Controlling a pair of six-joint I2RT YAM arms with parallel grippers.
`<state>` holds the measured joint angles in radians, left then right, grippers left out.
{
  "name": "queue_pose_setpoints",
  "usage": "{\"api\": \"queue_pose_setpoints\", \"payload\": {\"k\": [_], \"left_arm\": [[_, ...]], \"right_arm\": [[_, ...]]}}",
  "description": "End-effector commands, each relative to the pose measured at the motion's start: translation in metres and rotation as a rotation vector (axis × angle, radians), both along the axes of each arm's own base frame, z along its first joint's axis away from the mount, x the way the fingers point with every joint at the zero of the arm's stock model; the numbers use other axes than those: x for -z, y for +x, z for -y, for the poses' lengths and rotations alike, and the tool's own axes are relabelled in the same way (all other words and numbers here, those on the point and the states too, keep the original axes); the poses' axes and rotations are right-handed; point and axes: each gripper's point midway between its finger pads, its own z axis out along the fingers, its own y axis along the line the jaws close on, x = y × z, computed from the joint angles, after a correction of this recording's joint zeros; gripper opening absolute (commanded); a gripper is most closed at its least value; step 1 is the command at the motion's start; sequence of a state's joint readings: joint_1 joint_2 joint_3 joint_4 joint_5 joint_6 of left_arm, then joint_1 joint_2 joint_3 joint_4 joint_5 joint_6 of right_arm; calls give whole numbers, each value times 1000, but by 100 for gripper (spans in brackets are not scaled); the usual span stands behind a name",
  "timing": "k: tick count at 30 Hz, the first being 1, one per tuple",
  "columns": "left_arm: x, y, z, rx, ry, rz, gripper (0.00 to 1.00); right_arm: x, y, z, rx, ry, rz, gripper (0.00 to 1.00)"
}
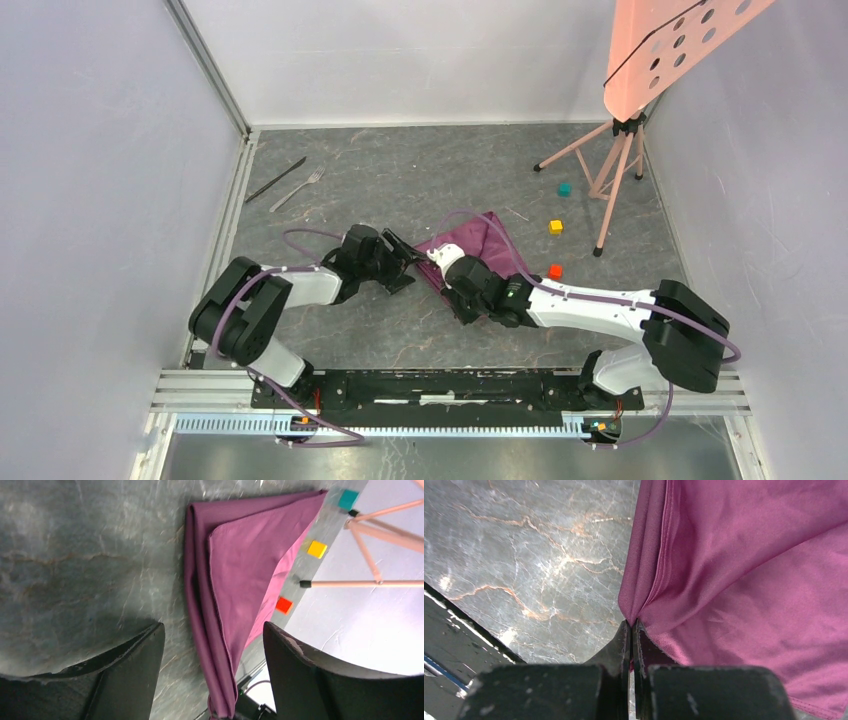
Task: Fold the napkin into a case and place the utensils inside
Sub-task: Pick up the upper triangle-folded napkin from the center of the board.
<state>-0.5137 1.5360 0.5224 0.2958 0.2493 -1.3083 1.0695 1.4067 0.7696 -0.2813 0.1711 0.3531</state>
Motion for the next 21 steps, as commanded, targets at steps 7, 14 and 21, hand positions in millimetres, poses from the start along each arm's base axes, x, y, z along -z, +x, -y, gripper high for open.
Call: {"api": "queue_pose_setpoints", "payload": {"k": [7, 14, 21], "left_arm": [[12, 33, 11, -107, -59, 35, 53], [11, 42, 0, -80, 30, 65, 21], [-19, 22, -84, -97, 196, -28, 2]], "right_arm": [[-25, 11, -13, -21, 103, 47, 0], [-24, 5, -17, -65, 107, 25, 0], [-42, -17, -67, -206, 222, -14, 0]]}}
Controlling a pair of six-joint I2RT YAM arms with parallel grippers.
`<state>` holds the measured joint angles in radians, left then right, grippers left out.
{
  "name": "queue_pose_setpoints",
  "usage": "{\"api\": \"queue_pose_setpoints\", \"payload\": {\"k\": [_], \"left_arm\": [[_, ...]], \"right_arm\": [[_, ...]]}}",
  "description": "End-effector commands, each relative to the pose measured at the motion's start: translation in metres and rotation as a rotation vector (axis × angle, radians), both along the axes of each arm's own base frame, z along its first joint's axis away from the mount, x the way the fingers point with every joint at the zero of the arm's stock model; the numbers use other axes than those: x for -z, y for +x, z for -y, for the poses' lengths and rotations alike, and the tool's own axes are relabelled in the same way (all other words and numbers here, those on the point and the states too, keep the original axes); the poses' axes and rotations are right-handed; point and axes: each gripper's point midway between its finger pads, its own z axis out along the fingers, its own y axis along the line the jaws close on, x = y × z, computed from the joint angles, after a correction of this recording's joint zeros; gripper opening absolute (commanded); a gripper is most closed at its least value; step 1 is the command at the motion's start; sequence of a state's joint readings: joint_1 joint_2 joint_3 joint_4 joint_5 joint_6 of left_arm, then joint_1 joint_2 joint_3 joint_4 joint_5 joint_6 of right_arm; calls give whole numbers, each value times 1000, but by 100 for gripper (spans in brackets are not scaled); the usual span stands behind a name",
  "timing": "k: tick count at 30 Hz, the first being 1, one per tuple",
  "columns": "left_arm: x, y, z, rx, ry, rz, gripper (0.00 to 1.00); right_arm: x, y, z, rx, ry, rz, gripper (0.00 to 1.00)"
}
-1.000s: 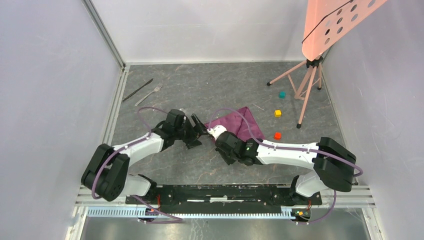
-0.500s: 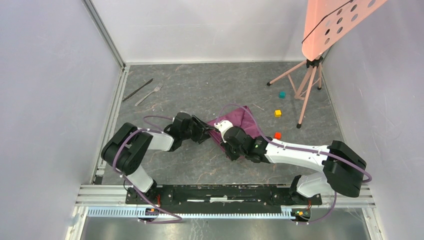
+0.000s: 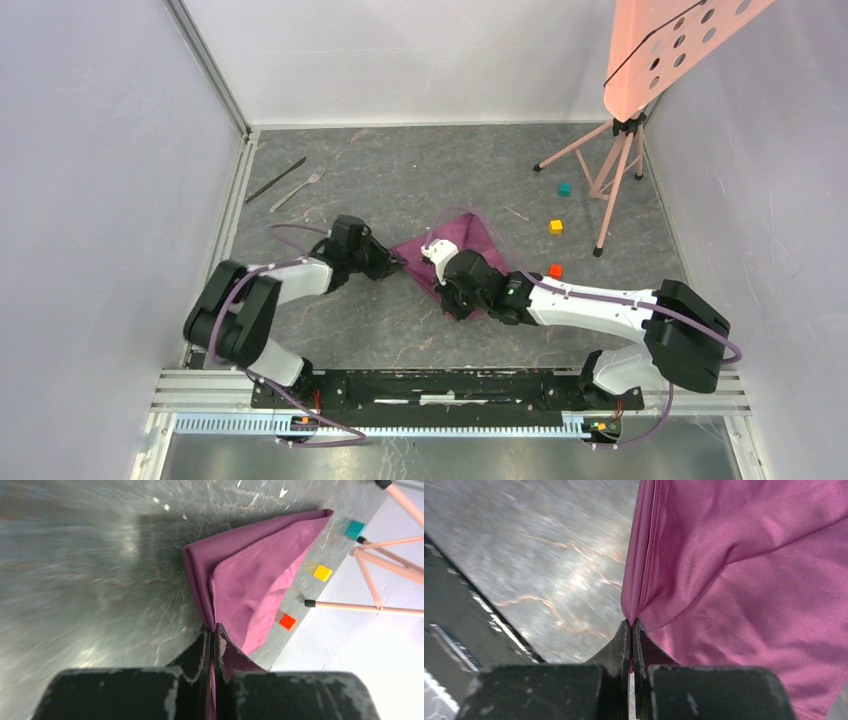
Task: Fold the napkin into a case and place the utensils inside
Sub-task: Turn over the upper triangle folded napkin at the center of the board.
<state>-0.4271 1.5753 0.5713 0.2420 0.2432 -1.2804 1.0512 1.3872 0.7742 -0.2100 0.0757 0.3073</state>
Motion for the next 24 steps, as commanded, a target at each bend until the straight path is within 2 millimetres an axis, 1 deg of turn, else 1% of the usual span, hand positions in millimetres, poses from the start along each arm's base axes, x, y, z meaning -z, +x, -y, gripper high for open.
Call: {"api": "queue_pose_setpoints", "payload": {"k": [1, 2, 3, 4, 5, 6, 7, 8, 9, 10, 11, 13, 14, 15, 16, 17, 18, 19, 20, 22, 23, 24], "left_arm": [[-33, -15, -77, -23, 191, -50, 2], [-42, -24, -97, -41, 224, -83, 2], [-55, -38, -119, -54, 282, -117, 2], [-71, -45, -146, -101, 368, -135, 2], [-87, -62, -169, -133, 448, -175, 2], [-110, -69, -197, -194, 547, -174, 2], [-127, -86, -220, -236, 637, -212, 2], [-154, -92, -243, -299, 718, -190, 2], [-178, -98, -258, -328, 788, -169, 2], [-197, -100, -265, -323, 840, -134, 2], [-218, -97, -271, -324, 876, -84, 2], [-236, -88, -278, -304, 928, -48, 2], [-237, -79, -281, -286, 948, -52, 2], [-233, -68, -282, -269, 962, -65, 2], [-227, -59, -281, -253, 964, -81, 2], [-218, -44, -278, -227, 973, -89, 2], [-207, -29, -267, -183, 984, -80, 2], [-194, -13, -258, -157, 994, -85, 2], [-179, 0, -244, -113, 994, -91, 2], [-140, 33, -212, -13, 989, -110, 2], [-126, 45, -198, 19, 997, -118, 2], [-108, 60, -184, 54, 1004, -123, 2]], "right_arm": [[-32, -27, -64, -166, 156, -37, 0], [-36, -35, -84, -198, 202, -64, 0], [-49, -49, -109, -256, 275, -98, 0], [-64, -63, -136, -307, 355, -128, 0], [-80, -79, -159, -366, 425, -158, 0], [-102, -98, -185, -439, 509, -196, 0], [-118, -114, -205, -489, 586, -252, 0], [-143, -131, -223, -564, 694, -310, 0], [-164, -140, -237, -596, 796, -376, 0], [-180, -149, -243, -645, 865, -427, 0], [-192, -152, -249, -666, 925, -466, 0], [-196, -150, -252, -688, 971, -513, 0], [-194, -148, -249, -684, 987, -542, 0], [-188, -141, -243, -673, 1006, -563, 0], [-184, -134, -236, -655, 1025, -593, 0], [-176, -125, -225, -632, 1042, -611, 0], [-166, -117, -216, -605, 1049, -629, 0], [-154, -108, -207, -579, 1046, -639, 0], [-140, -99, -198, -554, 1040, -646, 0], [-112, -87, -181, -505, 1024, -658, 0], [-97, -84, -172, -481, 1009, -667, 0], [-82, -79, -162, -453, 993, -673, 0]]}}
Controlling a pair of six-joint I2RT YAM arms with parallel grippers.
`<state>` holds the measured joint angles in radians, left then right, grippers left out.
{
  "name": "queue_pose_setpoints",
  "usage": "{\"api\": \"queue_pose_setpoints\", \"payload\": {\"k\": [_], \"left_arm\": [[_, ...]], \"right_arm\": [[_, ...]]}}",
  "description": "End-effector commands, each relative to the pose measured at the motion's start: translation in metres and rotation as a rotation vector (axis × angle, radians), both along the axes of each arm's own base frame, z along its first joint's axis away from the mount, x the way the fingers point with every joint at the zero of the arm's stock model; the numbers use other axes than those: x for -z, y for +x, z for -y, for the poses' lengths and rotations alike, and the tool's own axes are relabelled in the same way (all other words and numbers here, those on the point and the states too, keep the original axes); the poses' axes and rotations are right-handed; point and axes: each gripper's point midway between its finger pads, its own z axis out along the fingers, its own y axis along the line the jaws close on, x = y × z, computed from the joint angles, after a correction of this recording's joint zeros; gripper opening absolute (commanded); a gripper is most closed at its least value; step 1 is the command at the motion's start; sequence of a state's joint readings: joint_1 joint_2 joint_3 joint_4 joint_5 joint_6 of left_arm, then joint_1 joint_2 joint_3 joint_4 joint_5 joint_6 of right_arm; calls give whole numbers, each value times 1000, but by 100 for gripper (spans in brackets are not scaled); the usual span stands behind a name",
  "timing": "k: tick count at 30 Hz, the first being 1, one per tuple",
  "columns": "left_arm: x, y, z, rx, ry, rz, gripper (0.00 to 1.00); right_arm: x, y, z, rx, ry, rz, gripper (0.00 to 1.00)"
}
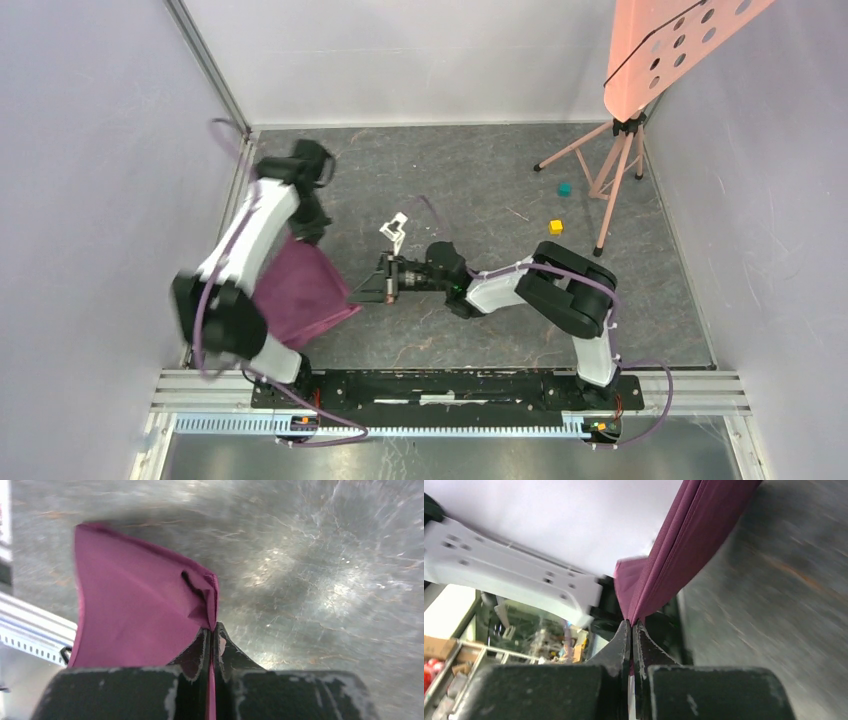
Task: Fold the napkin into a case and place the utensils inside
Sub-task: Turn over the upper triangle folded napkin at the center of the board.
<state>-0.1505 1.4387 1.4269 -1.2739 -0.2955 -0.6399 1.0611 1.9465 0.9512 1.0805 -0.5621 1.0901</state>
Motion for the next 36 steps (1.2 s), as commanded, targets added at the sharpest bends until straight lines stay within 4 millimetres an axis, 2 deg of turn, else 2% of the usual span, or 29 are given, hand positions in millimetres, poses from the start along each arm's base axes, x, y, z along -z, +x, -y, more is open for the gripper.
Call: {"api": "queue_pose_setpoints", "payload": {"k": [1, 3, 6, 8, 14, 17, 20, 22, 23, 24, 27, 31, 33, 36], "left_arm": [[58, 101, 41, 117, 90, 91, 2], [88, 123, 68, 174, 102, 53, 2], [107, 144, 112, 256, 103, 58, 2], [117, 150, 138, 298, 79, 66, 2], [151, 146, 196, 385, -41, 37, 2], [157, 142, 221, 436, -100, 32, 2], [147, 140, 238, 479, -168, 40, 11], [133, 137, 242, 506, -198, 54, 32], [125, 133, 243, 525, -214, 61, 41], [117, 129, 245, 547, -237, 64, 47], [85, 105, 248, 610, -315, 86, 63], [37, 60, 228, 674, -361, 155, 73], [23, 35, 211, 692, -357, 181, 76], [14, -2, 186, 697, -363, 209, 77]], "right_arm": [[41, -38, 48, -184, -12, -65, 0], [67, -28, 67, -146, -64, -75, 0], [99, -20, 95, -99, -157, -77, 0], [113, -15, 111, -70, -204, -78, 0], [149, -9, 159, 6, -326, -98, 0], [150, -3, 174, 42, -337, -91, 4], [153, 5, 188, 80, -389, -46, 12], [159, 11, 199, 105, -451, -3, 33], [163, 13, 204, 114, -484, 14, 40], [164, 15, 208, 114, -502, 46, 46], [172, 20, 219, 100, -580, 104, 54], [177, 29, 230, 140, -677, 139, 64], [177, 31, 228, 164, -708, 133, 64], [180, 33, 223, 208, -792, 120, 64]]}}
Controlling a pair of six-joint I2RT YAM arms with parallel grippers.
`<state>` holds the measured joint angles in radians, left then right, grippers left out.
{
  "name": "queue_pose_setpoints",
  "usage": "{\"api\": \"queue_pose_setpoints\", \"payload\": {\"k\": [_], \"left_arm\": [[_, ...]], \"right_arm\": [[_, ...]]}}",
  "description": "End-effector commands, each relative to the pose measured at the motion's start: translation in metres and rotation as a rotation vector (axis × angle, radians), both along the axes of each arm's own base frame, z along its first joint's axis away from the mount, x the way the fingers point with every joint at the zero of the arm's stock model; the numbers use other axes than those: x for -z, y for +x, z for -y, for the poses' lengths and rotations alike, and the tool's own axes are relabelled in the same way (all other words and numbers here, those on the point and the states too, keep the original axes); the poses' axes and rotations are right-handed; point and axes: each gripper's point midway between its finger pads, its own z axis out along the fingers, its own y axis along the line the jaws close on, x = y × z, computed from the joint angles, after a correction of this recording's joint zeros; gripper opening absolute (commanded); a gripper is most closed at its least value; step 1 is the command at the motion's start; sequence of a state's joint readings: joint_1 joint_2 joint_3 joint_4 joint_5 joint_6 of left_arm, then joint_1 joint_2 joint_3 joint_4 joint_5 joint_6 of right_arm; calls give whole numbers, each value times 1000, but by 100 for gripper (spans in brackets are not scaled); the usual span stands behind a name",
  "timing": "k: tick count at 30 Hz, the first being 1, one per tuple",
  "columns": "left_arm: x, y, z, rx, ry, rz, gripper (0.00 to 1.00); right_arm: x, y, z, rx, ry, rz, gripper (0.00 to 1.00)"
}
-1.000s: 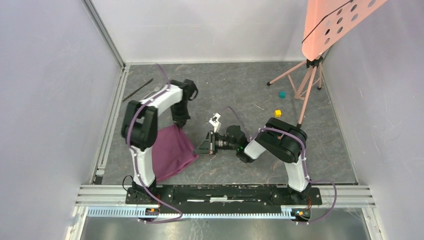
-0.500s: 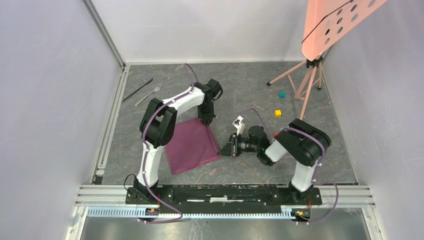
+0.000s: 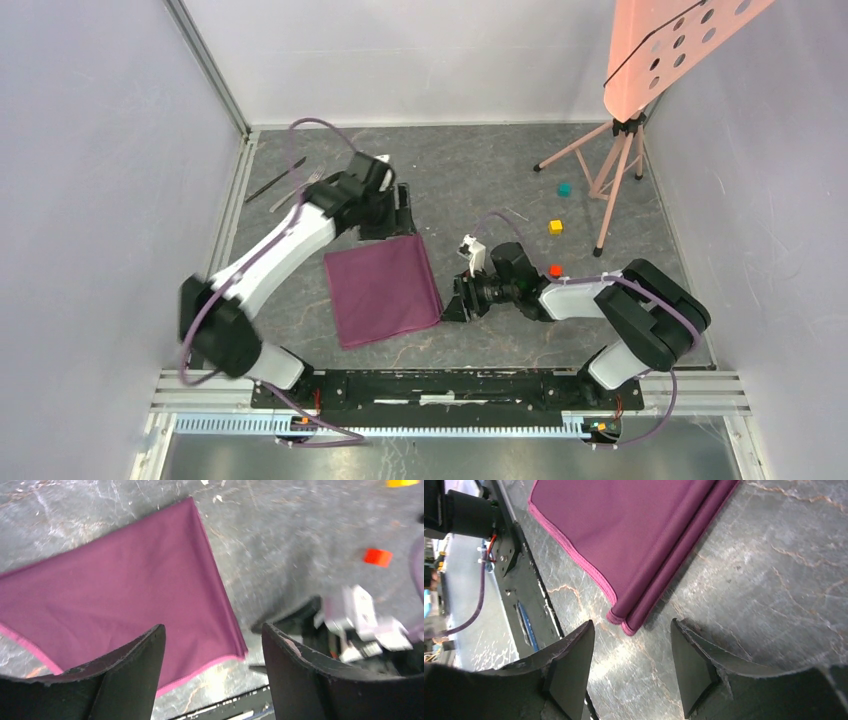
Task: Fold the napkin into a case and place the utensils inside
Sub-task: Turn over the upper triangle folded napkin at the center of the board.
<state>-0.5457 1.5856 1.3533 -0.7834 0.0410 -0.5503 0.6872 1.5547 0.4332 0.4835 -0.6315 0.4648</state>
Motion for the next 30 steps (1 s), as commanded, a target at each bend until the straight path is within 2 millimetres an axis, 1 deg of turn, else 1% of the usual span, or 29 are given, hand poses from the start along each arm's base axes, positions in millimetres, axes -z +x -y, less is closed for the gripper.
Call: {"api": "queue_pose_setpoints", "payload": {"k": [1, 4, 6, 8, 12, 14, 17, 19, 22, 25, 26, 27, 29, 30], "left_arm": [[-24, -52, -29, 70, -44, 78, 78], [-26, -89, -50, 45, -74, 101, 79], [-27, -108, -62, 28, -86, 111, 80], [-27, -124, -73, 13, -92, 117, 80], [-33, -144, -86, -1, -104, 142, 81], [-41, -148, -86, -4, -133, 160, 82], [-50, -146, -81, -9, -179, 183, 82], [-49, -143, -75, -12, -202, 179, 82], [-45, -136, -55, 6, -281, 153, 82], [-35, -123, -38, -4, -339, 127, 82], [-30, -119, -33, -13, -346, 110, 82], [-26, -113, -29, -29, -356, 102, 82], [-16, -99, -23, -76, -367, 91, 82], [-11, -91, -22, -103, -367, 94, 82]], "right_arm": [[29, 2, 14, 107, -233, -20, 64], [35, 6, 17, 184, -308, -21, 64], [40, 6, 15, 191, -336, -33, 63], [46, 3, 12, 168, -368, -44, 58], [58, -4, 18, 134, -459, -25, 46], [64, -3, 31, 147, -520, -9, 36], [71, 2, 61, 175, -655, 40, 27], [73, 8, 78, 198, -717, 71, 21], [70, 17, 103, 245, -809, 107, 16], [61, 28, 125, 305, -867, 149, 16], [56, 31, 128, 313, -869, 161, 17], [52, 33, 131, 322, -871, 174, 19], [42, 37, 135, 331, -877, 203, 26], [35, 42, 138, 344, -885, 223, 30]]}}
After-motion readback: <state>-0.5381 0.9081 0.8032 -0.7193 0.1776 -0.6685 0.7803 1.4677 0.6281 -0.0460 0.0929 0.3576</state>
